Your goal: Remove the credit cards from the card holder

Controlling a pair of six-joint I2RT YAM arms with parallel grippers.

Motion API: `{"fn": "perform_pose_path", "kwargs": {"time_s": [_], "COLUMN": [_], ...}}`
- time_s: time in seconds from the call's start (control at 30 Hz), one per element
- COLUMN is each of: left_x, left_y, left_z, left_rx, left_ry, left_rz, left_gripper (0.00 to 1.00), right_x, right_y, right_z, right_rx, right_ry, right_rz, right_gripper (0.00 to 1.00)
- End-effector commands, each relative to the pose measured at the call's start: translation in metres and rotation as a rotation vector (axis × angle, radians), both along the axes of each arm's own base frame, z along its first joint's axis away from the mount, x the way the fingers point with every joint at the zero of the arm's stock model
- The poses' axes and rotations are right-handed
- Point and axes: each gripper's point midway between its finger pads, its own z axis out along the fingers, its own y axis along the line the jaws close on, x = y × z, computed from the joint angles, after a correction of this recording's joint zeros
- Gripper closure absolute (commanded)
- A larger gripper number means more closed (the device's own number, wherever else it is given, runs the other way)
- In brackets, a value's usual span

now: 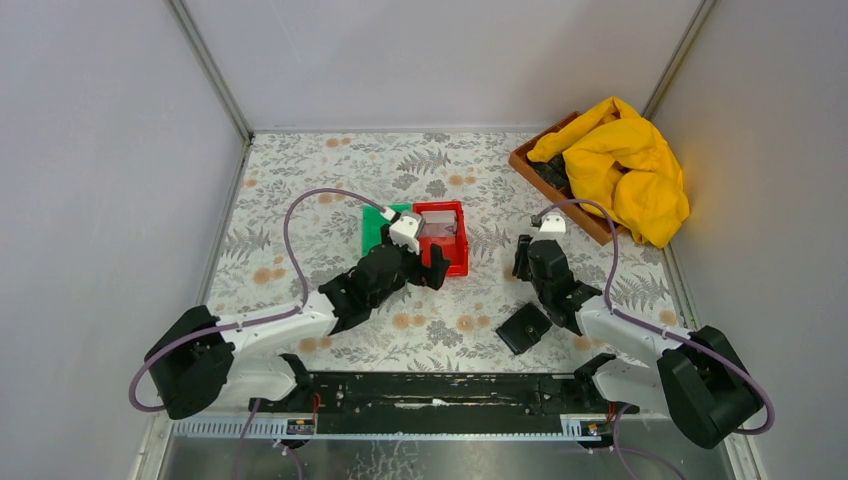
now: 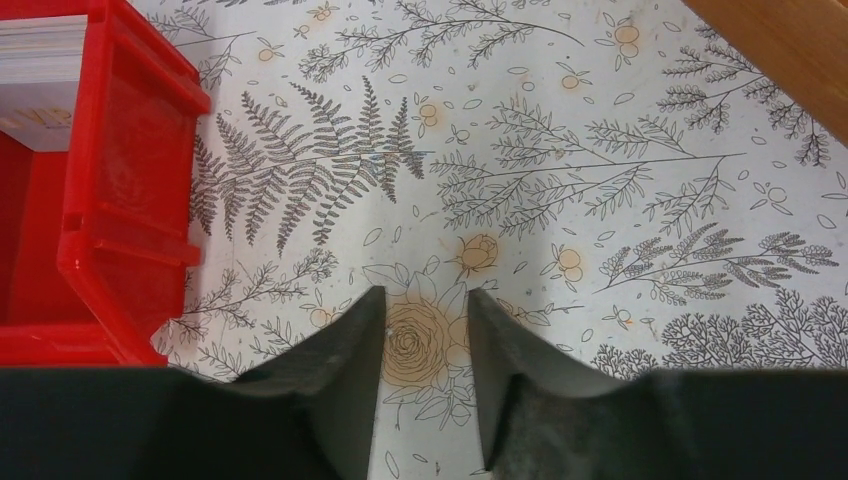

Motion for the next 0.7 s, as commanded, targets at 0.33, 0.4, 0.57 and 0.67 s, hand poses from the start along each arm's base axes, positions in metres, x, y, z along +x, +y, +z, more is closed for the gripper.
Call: {"fn": "perform_pose_path", "kwargs": {"time_s": [0.33, 0.4, 0.57, 0.67], "left_x": [0.041, 0.049, 0.06, 0.064], "left_y": [0.076, 0.089, 0.11, 0.126], "left_z": [0.033, 0.029, 0.013, 0.01], "left_rx": [0.041, 0.054, 0.088, 0.124], "left_ry": [-0.049, -0.016, 0.032, 0.051], "left_rz": [0.473, 0.516, 0.582, 0.668], "left_gripper": [0.17, 0.15, 0.15, 0.14], "right_x": [0.015, 0.02, 0.032, 0.04], "right_y": [0.043, 0.052, 0.068, 0.077], "right_z": [0.046, 0.056, 0.067, 0.069], "right_rx": [0.103, 0.097, 0.081, 0.068], "right_ry": [-0.077, -0.083, -0.072, -0.053], "right_rz": [0.133, 0.154, 0.183, 0.197], "right_gripper": [0.83, 0.76, 0.51, 0.49]}}
